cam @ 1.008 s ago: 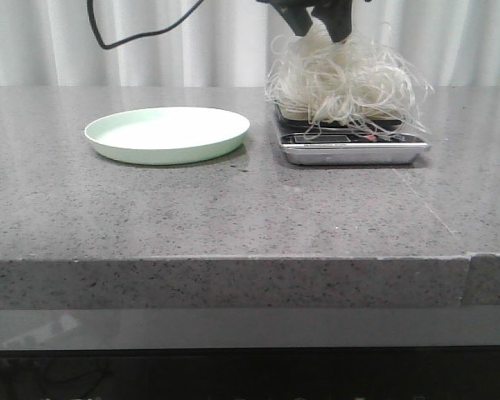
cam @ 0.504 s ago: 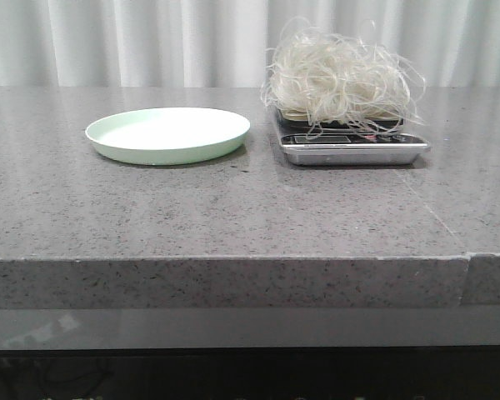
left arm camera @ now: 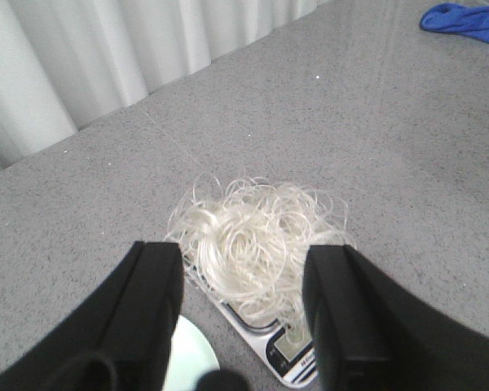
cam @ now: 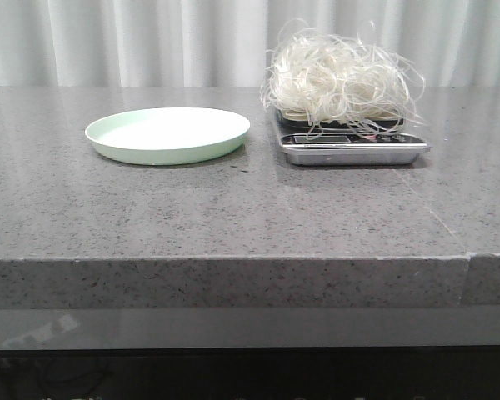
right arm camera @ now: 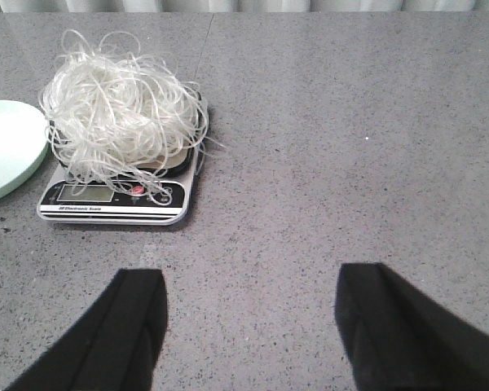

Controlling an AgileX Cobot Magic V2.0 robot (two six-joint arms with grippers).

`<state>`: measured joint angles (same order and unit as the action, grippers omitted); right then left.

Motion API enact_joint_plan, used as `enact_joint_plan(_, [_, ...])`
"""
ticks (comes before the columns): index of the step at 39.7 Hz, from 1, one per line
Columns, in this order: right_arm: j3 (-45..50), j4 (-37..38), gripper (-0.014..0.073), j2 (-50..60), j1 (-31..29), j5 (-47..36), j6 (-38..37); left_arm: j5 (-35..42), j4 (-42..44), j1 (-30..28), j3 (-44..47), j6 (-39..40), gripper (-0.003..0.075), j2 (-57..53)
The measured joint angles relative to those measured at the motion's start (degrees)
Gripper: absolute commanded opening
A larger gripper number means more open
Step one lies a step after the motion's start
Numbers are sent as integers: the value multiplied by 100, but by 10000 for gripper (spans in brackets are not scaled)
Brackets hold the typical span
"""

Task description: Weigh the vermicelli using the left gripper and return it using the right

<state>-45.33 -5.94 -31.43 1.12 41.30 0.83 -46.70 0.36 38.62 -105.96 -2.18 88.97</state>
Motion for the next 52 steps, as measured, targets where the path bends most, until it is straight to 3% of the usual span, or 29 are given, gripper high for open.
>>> enact_joint_plan(15, [0,0,554,0,0,4,0,1073,-36,0,3286,4,430,-2457])
enact_joint_plan(28, [0,0,554,0,0,4,0,1170,-36,0,5110,4,430,-4301])
enact_joint_plan(40, [0,0,554,0,0,-7,0,1206,-36,0,6038,4,430,-5399])
enact_joint_plan(52, [-376,-130,554,-701,97,-71,11,1218,-36,0,6138,4,430,-5536])
